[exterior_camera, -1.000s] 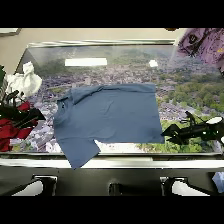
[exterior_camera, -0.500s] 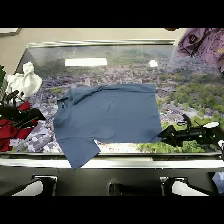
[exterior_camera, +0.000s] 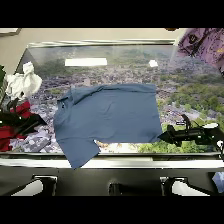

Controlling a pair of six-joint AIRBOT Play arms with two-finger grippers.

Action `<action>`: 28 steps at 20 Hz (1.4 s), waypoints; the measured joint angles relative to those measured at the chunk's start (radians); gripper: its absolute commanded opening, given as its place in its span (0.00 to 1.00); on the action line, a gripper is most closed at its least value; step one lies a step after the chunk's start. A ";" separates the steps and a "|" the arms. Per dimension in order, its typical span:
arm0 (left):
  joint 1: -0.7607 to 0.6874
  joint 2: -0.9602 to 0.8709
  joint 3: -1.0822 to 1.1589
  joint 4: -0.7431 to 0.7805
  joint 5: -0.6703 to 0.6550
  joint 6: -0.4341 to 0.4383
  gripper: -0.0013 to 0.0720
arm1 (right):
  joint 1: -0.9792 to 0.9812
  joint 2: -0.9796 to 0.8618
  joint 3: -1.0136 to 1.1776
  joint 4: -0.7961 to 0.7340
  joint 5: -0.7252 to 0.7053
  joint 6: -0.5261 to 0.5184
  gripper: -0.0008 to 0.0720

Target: Fold the clothes and pants, and hang the long-sleeved shirts on hangers.

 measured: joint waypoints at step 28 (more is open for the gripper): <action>-0.073 -0.031 -0.307 -0.237 0.205 0.233 0.05 | 0.000 0.000 0.000 0.008 0.032 -0.051 0.05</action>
